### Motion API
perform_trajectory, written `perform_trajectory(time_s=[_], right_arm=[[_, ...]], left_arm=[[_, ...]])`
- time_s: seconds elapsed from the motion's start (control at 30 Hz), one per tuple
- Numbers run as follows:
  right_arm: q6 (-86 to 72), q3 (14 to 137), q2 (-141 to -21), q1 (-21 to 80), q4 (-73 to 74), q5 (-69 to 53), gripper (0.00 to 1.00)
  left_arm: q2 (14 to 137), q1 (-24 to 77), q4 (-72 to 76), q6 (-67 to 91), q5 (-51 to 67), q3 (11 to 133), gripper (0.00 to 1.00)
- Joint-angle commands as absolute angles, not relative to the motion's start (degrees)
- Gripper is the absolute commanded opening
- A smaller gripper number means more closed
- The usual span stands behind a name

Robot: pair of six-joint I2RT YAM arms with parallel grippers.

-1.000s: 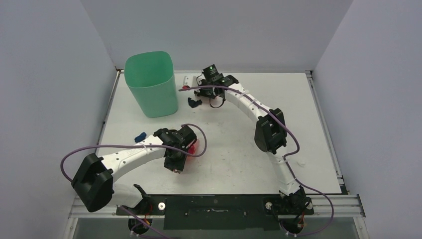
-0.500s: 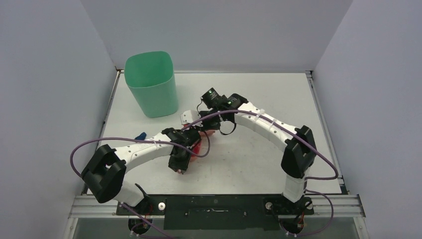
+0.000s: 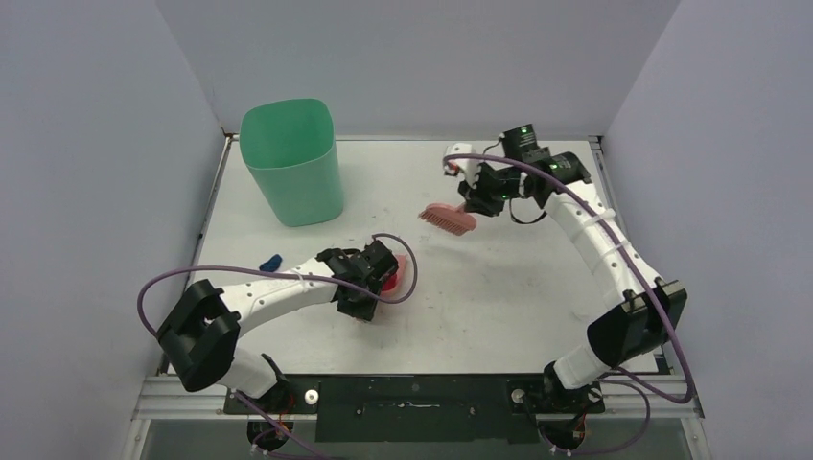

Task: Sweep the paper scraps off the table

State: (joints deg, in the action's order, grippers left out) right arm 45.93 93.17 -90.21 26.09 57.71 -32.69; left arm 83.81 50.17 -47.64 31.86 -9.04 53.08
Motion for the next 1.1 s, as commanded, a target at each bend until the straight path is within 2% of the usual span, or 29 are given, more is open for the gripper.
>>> perform_trajectory(time_s=[0.0, 0.27, 0.37, 0.47, 0.63, 0.87, 1.07], right_arm=[[35.3, 90.0, -82.2, 17.8, 51.9, -41.5, 0.05], [15.8, 67.8, -67.3, 3.4, 35.4, -48.5, 0.05], [10.8, 61.2, -62.7, 2.6, 30.0, -47.9, 0.05], [9.2, 57.4, -60.4, 2.7, 26.7, -53.0, 0.05], [-3.5, 49.0, -59.5, 2.5, 12.3, -59.3, 0.05], [2.6, 44.8, -64.7, -1.8, 11.7, -71.1, 0.05], [5.8, 43.8, -65.7, -1.7, 13.2, -70.7, 0.05]], left_arm=[[80.4, 50.6, -43.9, 30.4, -12.9, 56.6, 0.00], [75.5, 50.6, -44.2, 28.5, -16.1, 58.8, 0.00], [72.7, 50.6, -45.7, 27.1, -16.4, 61.2, 0.00], [70.7, 50.4, -48.5, 26.2, -18.0, 64.4, 0.00], [69.4, 47.3, -52.5, 24.3, -17.4, 71.0, 0.00], [69.9, 35.4, -51.5, 21.9, -6.2, 79.9, 0.00], [72.0, 29.1, -47.8, 23.4, 1.2, 86.4, 0.00]])
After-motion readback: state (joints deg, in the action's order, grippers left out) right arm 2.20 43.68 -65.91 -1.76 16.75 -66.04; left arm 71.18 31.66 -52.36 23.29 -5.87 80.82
